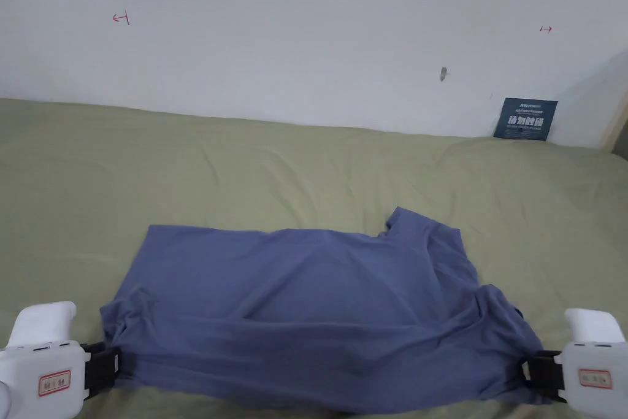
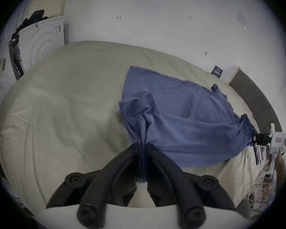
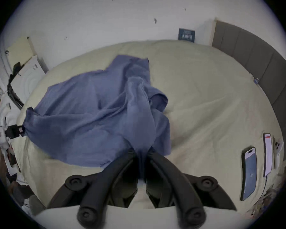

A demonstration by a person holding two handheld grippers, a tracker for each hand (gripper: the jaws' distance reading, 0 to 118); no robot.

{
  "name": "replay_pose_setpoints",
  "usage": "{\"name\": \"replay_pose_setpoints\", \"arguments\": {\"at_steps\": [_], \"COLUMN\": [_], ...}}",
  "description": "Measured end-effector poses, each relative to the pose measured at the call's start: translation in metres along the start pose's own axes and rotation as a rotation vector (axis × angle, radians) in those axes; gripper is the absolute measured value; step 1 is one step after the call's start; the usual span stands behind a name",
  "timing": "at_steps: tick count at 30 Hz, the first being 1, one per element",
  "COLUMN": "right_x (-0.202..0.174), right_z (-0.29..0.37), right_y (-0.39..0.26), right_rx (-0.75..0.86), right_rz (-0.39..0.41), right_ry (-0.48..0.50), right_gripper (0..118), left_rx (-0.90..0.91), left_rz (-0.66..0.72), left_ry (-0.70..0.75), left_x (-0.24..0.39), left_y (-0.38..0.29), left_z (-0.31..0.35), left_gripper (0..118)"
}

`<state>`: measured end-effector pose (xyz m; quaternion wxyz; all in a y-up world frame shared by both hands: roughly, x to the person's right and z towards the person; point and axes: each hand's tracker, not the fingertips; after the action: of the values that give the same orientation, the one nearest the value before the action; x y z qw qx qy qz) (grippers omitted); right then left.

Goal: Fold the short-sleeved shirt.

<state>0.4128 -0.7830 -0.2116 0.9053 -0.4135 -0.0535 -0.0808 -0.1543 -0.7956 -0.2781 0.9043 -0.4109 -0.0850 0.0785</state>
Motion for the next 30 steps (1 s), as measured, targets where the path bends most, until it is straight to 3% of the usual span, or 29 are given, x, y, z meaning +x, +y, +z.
{"name": "replay_pose_setpoints", "arguments": {"at_steps": [3, 10, 18, 23, 27, 30], "right_x": [0.004, -0.004, 0.009, 0.013, 0.017, 0.017], "right_z": [0.02, 0.076, 0.127, 0.131, 0.111, 0.103], "right_y": [-0.007, -0.03, -0.084, -0.129, -0.149, -0.152], "right_rx": [0.049, 0.053, -0.026, -0.104, -0.138, -0.145], "right_rz": [-0.021, 0.011, -0.097, -0.095, -0.085, -0.072], "right_ry": [0.029, 0.045, 0.098, 0.08, 0.049, 0.046], "right_gripper": [6, 6, 6, 6, 6, 6], "left_rx": [0.047, 0.073, 0.003, -0.066, -0.093, -0.091], "left_rz": [-0.006, -0.006, 0.049, 0.065, 0.116, 0.08], "left_ry": [-0.044, -0.072, -0.08, -0.046, -0.06, -0.059], "left_x": [-0.001, -0.01, -0.034, -0.041, -0.053, -0.052], "left_y": [-0.004, -0.027, -0.09, -0.142, -0.154, -0.15], "left_z": [0.017, 0.06, 0.106, 0.115, 0.104, 0.101], "left_gripper": [10, 10, 10, 10, 10, 10]}}
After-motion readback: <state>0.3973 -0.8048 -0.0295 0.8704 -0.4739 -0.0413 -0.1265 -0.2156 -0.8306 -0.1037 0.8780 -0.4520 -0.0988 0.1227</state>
